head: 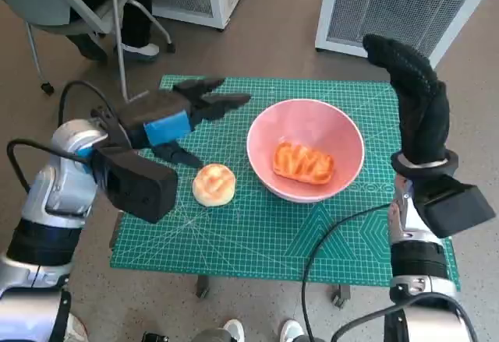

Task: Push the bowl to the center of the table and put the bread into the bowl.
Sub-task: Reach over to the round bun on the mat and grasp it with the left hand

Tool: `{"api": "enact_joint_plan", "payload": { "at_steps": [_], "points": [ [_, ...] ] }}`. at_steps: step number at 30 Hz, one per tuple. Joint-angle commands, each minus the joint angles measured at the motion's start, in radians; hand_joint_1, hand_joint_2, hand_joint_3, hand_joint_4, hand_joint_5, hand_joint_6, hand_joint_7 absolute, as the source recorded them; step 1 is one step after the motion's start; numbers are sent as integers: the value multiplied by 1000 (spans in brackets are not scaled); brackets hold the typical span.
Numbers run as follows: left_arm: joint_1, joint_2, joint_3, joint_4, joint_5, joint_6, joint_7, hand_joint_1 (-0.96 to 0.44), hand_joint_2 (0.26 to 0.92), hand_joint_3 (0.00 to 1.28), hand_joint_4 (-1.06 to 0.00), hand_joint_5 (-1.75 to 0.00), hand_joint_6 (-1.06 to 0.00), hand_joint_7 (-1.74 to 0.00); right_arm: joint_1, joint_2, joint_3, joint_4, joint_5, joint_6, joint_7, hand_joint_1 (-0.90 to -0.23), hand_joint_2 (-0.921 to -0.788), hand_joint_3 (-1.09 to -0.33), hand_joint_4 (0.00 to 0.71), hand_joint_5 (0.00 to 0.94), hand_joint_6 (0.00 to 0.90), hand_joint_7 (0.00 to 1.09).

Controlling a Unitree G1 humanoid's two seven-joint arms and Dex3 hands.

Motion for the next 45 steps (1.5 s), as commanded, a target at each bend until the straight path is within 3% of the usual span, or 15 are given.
{"api": "enact_joint_plan", "payload": {
  "at_steps": [1,13,27,36,45],
  "points": [
    [27,16,-8,-22,-8,34,-36,-234,757,0,-123,-8,-232,-23,1,4,0,25,11,15,18,-672,-921,-788,277,1,0,601],
    [37,-9,-55,20,37,68,-37,-244,753,1,-129,-2,-233,-9,-7,4,0,29,15,19,34,-667,-921,-788,278,1,0,603],
    [21,-54,-141,75,113,180,-66,-239,769,6,-143,-6,-261,-13,-3,-2,-9,22,32,24,61,-666,-921,-788,278,1,0,603],
    [11,-102,-174,208,125,120,-17,-245,773,4,-185,-13,-295,-17,0,-6,-11,17,32,22,62,-666,-921,-788,279,1,0,603],
    [-31,-166,-221,388,160,123,14,-176,802,13,-273,-23,-409,-44,5,-4,-12,9,27,24,53,-659,-921,-788,279,1,0,603]
  ]
}}
